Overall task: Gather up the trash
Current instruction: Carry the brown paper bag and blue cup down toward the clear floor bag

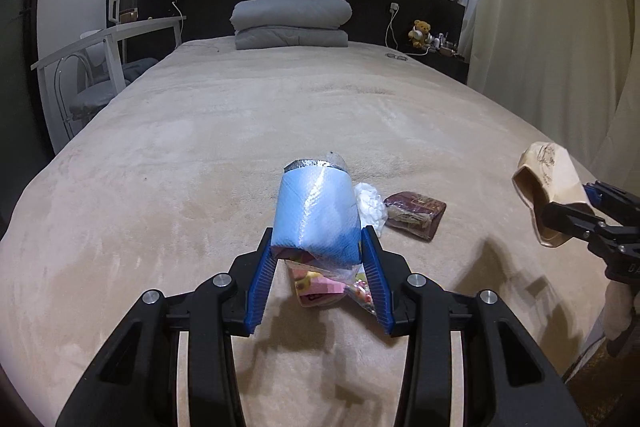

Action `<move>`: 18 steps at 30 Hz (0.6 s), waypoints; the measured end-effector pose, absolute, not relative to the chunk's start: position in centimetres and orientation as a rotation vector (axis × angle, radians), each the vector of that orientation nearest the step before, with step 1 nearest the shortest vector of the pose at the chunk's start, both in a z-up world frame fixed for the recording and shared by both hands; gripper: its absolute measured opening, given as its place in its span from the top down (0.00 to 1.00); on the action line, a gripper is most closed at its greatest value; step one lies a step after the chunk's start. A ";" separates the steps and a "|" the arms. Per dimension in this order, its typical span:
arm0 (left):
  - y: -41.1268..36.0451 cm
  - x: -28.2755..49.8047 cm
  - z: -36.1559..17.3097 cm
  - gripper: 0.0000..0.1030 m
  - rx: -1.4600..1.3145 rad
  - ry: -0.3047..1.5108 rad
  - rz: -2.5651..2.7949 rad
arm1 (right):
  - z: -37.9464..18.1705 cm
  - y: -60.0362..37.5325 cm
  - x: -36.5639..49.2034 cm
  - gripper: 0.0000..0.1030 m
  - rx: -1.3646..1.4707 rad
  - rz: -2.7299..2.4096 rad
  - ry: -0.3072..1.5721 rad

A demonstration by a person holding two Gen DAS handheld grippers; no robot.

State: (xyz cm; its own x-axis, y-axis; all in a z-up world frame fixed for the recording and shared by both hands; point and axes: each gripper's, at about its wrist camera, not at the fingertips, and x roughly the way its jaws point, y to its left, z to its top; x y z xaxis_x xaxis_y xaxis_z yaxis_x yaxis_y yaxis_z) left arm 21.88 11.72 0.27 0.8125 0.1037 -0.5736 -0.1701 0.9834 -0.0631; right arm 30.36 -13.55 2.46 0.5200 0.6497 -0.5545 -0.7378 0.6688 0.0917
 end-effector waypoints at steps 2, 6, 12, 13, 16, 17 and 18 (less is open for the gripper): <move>11.2 21.0 0.8 0.60 -0.108 0.583 0.133 | 2.4 -14.1 29.6 0.42 -0.158 0.830 0.597; 10.2 19.3 1.5 0.60 -0.099 0.548 0.108 | 2.3 -15.3 27.8 0.42 -0.151 0.819 0.603; 9.6 16.4 2.1 0.60 -0.130 0.518 0.099 | 2.2 -17.4 24.7 0.42 -0.144 0.800 0.603; 9.4 15.8 2.2 0.60 -0.133 0.513 0.099 | 2.2 -17.7 24.3 0.42 -0.140 0.797 0.607; 8.8 14.2 2.3 0.60 -0.149 0.500 0.094 | 2.0 -18.6 22.9 0.42 -0.129 0.787 0.613; 8.6 13.7 2.3 0.60 -0.153 0.498 0.094 | 1.9 -18.9 22.5 0.42 -0.124 0.785 0.615; 8.4 13.2 2.3 0.60 -0.156 0.496 0.091 | 1.9 -19.3 22.1 0.42 -0.119 0.783 0.616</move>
